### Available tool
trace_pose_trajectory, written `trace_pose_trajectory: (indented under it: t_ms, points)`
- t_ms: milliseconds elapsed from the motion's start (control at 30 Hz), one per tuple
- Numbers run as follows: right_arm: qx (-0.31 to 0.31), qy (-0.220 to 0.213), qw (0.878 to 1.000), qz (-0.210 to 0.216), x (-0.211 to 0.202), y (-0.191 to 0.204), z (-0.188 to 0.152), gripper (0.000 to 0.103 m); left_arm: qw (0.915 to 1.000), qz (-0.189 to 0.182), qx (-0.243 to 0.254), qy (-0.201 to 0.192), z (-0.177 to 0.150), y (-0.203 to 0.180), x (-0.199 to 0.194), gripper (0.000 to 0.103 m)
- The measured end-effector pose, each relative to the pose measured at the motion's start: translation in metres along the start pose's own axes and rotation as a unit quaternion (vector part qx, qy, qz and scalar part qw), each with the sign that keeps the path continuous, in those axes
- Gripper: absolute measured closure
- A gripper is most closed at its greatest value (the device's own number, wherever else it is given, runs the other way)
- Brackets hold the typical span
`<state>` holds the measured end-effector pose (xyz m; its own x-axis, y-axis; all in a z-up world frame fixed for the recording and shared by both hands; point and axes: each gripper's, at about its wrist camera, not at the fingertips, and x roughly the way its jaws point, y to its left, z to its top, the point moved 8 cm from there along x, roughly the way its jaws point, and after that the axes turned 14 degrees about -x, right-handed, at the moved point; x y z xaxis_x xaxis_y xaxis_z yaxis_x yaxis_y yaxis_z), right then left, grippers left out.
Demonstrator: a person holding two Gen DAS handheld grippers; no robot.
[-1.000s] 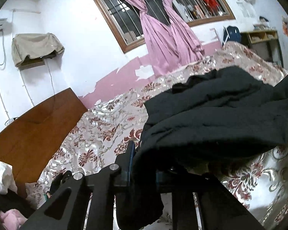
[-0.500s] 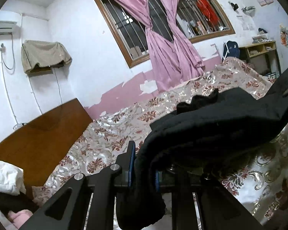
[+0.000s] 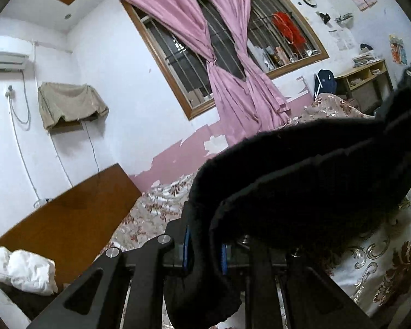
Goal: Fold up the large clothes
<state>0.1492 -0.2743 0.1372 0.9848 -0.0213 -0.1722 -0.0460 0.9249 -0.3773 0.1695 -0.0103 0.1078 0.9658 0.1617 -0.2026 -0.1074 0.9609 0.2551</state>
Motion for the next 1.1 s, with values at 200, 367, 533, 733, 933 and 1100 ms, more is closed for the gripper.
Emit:
trace_pose_trajectory:
  t_ms: [200,367,533,733,933,1100]
  points:
    - [0.005,0.013,1.0,-0.001,0.026,-0.01,-0.004,0.096,0.9999,-0.006,0.003,0.008,0.004,-0.013,0.028,0.088]
    - [0.003,0.022,1.0,-0.002,0.059,-0.016,-0.003,0.096,0.9999,-0.008,0.004,0.013,0.013,-0.022,0.059,0.088]
    - [0.002,0.024,1.0,0.0,0.091,-0.021,0.004,0.096,0.9998,-0.009,0.001,0.019,0.025,-0.029,0.094,0.088]
    - [-0.008,0.03,0.999,0.009,0.145,-0.026,0.017,0.096,0.9986,-0.016,0.012,0.05,0.037,-0.04,0.154,0.088]
    - [-0.013,0.049,0.998,0.041,0.219,-0.029,0.012,0.096,0.994,-0.028,0.02,0.104,0.035,-0.056,0.222,0.088]
    - [-0.012,0.082,0.995,0.061,0.282,-0.029,-0.003,0.096,0.9907,-0.019,0.029,0.132,0.021,-0.079,0.277,0.088]
